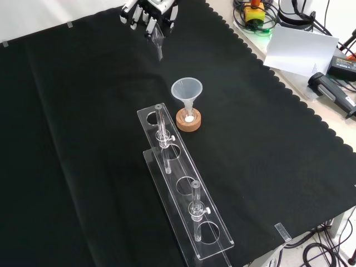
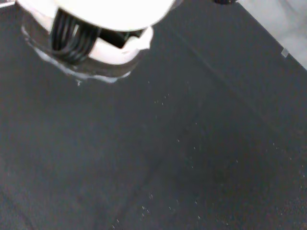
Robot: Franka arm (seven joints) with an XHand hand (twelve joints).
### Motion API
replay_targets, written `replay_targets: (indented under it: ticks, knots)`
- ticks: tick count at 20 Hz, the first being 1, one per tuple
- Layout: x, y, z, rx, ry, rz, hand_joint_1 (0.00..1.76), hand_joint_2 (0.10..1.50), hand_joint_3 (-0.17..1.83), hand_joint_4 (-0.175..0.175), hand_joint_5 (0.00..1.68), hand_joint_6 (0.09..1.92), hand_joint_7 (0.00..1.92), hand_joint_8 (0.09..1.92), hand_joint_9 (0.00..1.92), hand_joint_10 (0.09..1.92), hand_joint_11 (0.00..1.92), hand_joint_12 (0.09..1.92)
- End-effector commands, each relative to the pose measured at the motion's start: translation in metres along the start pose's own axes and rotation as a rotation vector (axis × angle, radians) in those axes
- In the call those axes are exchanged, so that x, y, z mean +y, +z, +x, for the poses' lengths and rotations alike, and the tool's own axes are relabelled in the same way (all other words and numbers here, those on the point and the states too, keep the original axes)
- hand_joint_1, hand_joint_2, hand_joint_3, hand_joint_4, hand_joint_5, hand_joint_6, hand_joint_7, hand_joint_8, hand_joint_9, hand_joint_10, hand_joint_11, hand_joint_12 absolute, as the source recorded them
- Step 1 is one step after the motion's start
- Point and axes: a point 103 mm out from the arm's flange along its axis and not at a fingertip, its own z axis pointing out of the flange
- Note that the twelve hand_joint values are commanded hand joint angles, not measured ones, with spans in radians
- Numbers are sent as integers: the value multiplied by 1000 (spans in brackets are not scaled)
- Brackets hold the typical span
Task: Pour all the NaCl from the weighing funnel into the round-bottom flask.
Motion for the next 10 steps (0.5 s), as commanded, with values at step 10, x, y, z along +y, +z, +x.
replay_targets:
  ticks: [10]
  knots:
    - [32, -42, 83, 44, 51, -14, 1145, 572, 704, 175, 1450, 349, 1708, 87, 1206, 87, 0, 1517]
